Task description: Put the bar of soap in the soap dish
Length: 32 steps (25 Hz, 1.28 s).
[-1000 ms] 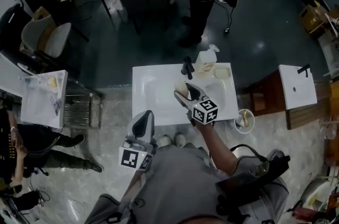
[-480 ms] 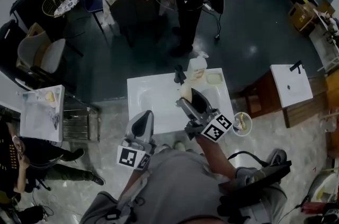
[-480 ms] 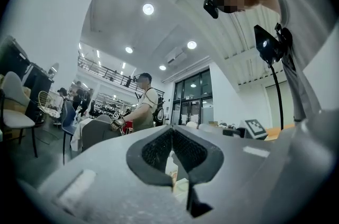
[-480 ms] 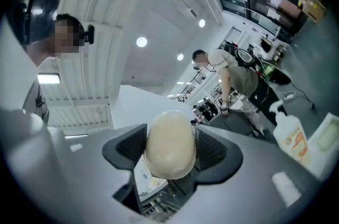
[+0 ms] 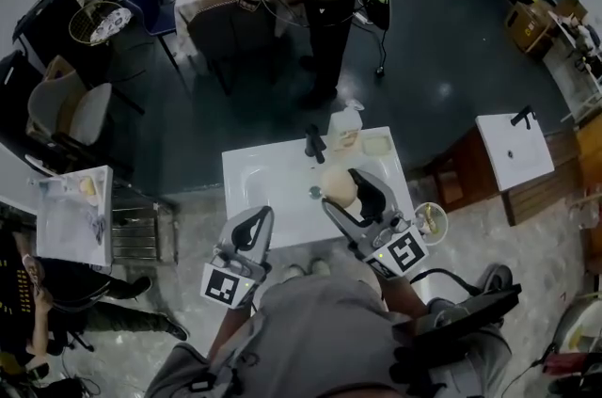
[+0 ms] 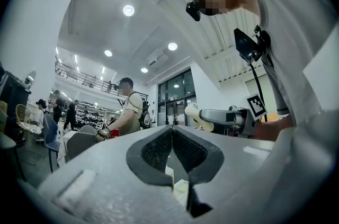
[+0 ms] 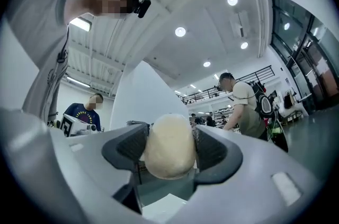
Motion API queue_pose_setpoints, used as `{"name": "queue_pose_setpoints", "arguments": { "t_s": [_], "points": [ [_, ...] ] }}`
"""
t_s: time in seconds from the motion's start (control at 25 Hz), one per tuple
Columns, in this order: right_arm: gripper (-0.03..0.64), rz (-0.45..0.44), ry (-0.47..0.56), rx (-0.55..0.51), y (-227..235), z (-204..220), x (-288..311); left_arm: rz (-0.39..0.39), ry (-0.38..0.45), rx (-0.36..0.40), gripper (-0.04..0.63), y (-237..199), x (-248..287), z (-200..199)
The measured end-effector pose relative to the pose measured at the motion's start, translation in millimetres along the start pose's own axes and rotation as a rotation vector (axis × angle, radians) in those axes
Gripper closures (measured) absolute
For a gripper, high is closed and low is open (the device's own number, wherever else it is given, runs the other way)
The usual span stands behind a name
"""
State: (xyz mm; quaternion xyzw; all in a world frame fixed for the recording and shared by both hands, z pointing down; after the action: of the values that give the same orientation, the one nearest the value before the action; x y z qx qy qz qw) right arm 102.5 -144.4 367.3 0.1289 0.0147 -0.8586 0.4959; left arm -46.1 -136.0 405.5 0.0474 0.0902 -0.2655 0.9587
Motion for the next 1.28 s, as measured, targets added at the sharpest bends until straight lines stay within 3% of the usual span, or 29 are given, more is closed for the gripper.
{"name": "queue_pose_setpoints", "arguments": {
  "t_s": [0.6, 0.76, 0.92, 1.28],
  "points": [
    [0.353, 0.041, -0.091, 0.046, 20.1, 38.1, 1.0, -0.061, -0.009, -0.057, 0.603, -4.4, -8.0, 12.8],
    [0.491, 0.12, -0.164, 0.064, 42.7, 77.8, 5.2, -0.068, 0.001, -0.07, 0.603, -5.8, -5.8, 16.3],
    [0.492, 0.164, -0.226, 0.121, 64.5, 110.7, 4.4, -0.071, -0.012, -0.083, 0.603, -2.1, -4.8, 19.8],
    [0.492, 0.157, -0.222, 0.105, 72.1, 107.9, 7.3, -0.085, -0.003, -0.084, 0.603, -6.0, -2.5, 18.4]
  ]
}}
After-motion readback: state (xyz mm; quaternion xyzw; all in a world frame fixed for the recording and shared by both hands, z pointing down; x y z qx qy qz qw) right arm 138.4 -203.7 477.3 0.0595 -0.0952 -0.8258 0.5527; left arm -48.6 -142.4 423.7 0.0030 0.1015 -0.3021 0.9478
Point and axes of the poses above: the fingertips, and each gripper's own axes: x forward along the fingers, y to its right, z out of its underside, the point moved 2 cm from there along -x, backward along the fingers, and after that the axes turned 12 degrees about z, right-handed, at the moved point
